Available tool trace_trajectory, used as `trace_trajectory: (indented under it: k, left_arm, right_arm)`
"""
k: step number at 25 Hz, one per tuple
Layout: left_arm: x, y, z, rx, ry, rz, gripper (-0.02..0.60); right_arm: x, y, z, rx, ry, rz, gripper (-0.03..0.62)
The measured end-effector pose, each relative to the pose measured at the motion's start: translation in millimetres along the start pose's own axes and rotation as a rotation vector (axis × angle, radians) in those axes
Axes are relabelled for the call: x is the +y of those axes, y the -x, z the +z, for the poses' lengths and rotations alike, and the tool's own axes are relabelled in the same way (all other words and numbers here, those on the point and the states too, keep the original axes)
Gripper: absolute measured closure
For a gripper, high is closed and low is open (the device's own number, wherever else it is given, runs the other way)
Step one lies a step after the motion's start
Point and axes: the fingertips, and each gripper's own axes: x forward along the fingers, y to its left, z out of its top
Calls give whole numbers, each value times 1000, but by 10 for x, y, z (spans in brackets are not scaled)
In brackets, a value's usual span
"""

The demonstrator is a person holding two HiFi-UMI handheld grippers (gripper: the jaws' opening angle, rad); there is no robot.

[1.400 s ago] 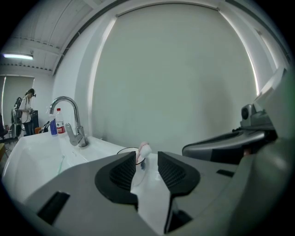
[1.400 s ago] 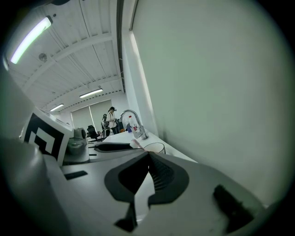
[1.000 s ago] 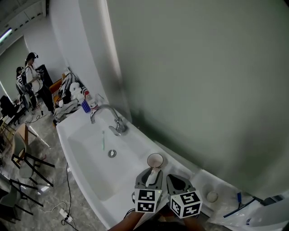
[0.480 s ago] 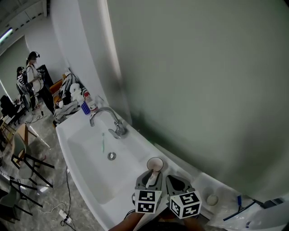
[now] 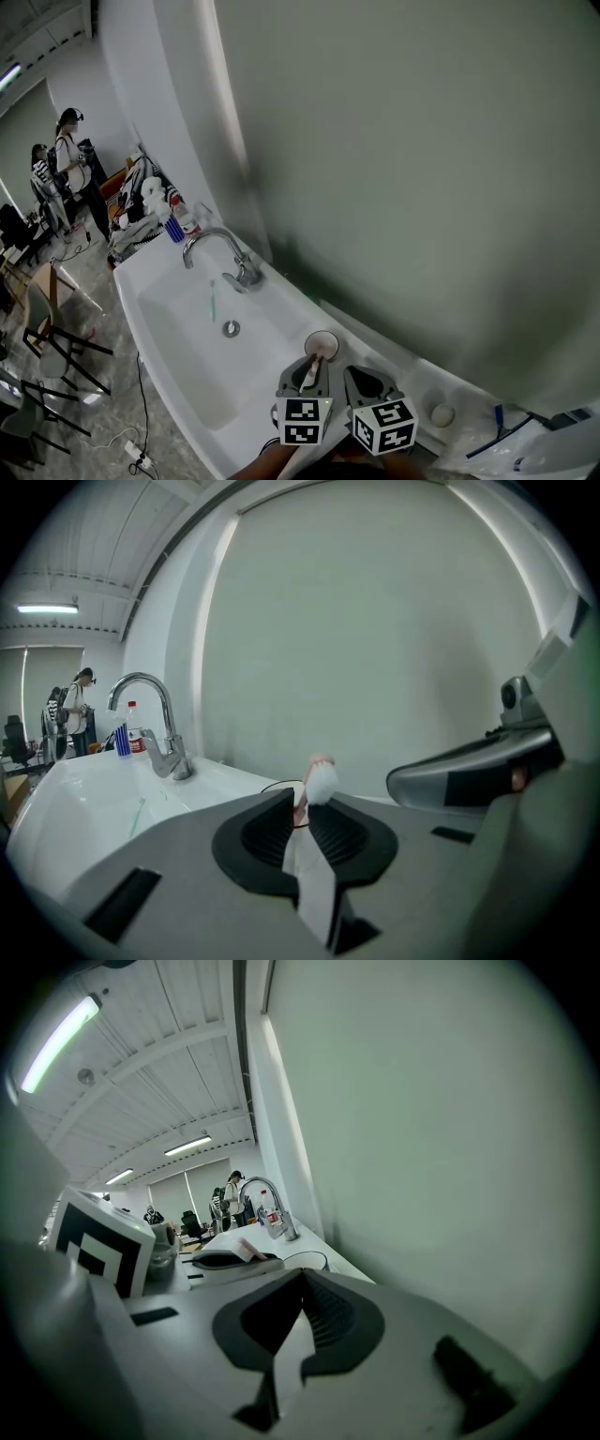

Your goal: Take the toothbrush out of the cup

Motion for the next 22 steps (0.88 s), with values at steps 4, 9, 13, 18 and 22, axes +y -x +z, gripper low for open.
trace_trajectory:
  k: [4, 9, 13, 18, 22]
  left_arm:
    - [67, 4, 0, -6, 5, 20, 543]
    - [123, 13, 26, -11, 13, 28, 549]
    - [129, 40, 63, -23, 18, 28, 551]
    - [131, 111, 136, -49, 21, 34, 551]
    - [131, 149, 192, -65, 22, 38, 551]
  right_arm:
    - [13, -17, -10, 3, 3, 2, 583]
    - [49, -33, 2, 3, 10, 10, 583]
    - [60, -12, 9, 0, 14, 12, 583]
    - [88, 25, -4, -4, 16, 15, 583]
    - [113, 19, 9, -10, 19, 23, 583]
